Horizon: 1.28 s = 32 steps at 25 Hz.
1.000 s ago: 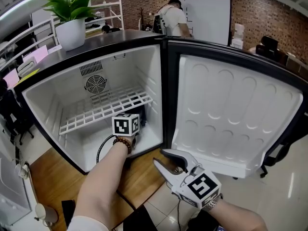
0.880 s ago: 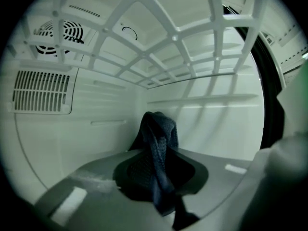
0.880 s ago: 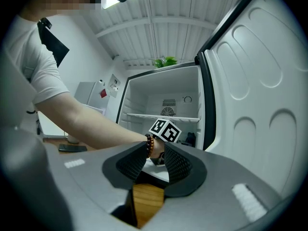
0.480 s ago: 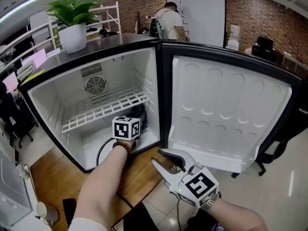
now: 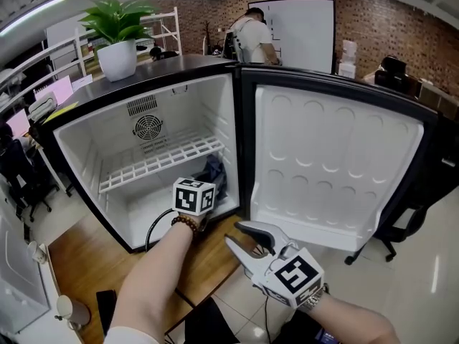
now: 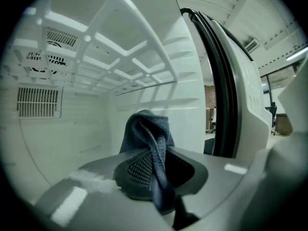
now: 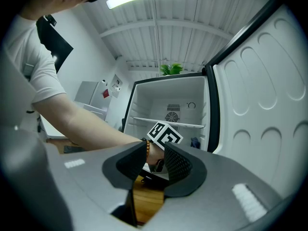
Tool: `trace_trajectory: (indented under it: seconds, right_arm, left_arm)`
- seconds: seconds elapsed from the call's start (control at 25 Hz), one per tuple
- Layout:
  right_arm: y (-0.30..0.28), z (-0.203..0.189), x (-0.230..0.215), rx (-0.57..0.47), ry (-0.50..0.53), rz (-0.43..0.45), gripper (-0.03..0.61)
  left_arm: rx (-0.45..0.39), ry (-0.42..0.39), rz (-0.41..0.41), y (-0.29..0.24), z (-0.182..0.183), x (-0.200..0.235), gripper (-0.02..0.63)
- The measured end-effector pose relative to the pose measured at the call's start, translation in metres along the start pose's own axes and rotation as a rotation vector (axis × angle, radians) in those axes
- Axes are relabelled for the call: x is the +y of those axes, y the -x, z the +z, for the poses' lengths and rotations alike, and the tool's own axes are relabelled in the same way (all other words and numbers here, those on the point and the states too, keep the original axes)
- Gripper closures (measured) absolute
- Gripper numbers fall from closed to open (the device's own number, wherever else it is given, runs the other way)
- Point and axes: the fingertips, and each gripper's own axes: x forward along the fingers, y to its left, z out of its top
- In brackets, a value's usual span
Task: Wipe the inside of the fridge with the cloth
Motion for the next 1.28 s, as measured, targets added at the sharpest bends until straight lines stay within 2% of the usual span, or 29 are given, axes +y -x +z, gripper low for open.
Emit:
trace_trajectory:
  seconds: [0.52,0.88,1.08,1.28]
  right_arm:
    - [0.017,0.008,0.019,0.010,0.031,-0.007,0.471]
    - [0.024,0.014,0.027,0.018,0.049,-0.009,0.471]
    - [0.027,0.016,0.023,0.014,0.034,-0.017,0.471]
    - [0.030,0.011,-0.001,0.043,0.020,-0.051,0.471]
  left_arm:
    - [-0.003,-0.037,-0.075,0.022,0.001,-0.043,0.555]
    - [-0.011,-0.032,-0.122,0.030,0.002,-0.066,0.555]
    - [-0.029,-0.032,-0.144,0.042,0.007,-0.069,0.555]
    - [-0.060,-0.053,-0.177,0.066,0.014,-0.067,0.555]
